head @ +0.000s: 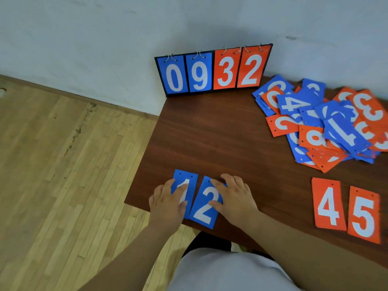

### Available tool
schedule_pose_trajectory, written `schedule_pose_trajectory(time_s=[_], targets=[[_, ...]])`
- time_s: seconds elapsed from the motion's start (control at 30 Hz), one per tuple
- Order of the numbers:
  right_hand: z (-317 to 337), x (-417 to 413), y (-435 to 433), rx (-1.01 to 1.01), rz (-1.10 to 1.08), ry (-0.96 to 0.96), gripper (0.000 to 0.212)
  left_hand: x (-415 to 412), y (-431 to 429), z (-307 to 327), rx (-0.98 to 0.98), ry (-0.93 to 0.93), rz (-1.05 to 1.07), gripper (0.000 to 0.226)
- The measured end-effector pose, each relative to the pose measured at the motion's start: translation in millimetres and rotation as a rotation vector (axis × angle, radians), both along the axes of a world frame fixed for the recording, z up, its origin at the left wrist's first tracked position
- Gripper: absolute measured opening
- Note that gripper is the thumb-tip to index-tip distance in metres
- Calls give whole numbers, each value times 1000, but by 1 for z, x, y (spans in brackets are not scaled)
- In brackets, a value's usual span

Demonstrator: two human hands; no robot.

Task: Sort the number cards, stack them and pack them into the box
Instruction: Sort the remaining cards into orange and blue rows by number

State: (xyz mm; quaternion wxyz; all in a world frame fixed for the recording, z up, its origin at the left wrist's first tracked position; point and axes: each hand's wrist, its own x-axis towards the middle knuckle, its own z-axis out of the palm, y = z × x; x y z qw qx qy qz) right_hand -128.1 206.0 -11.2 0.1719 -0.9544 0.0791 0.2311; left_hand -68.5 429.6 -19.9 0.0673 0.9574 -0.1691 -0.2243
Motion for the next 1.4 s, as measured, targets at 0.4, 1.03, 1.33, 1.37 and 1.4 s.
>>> schedule_pose_trajectory(time_s=[0.4, 1.03, 1.33, 1.37, 1.4], targets=[[35, -15, -158, -85, -488, -80, 64, 65, -142, 29, -114, -18, -191, 64], [-1, -13, -408, -58, -786, -20, 62, 112, -392, -5, -78, 24, -177, 66], [-9, -6, -415, -47, -826, -11, 59, 113, -397, -10, -97, 23, -113, 62], [-9, -6, -414, -48, -829, -10, 57, 113, -397, -10, -79, 5, -151, 64], [-8, -6, -412, -56, -832, -11, 56, 114, -395, -11, -58, -11, -196, 66]])
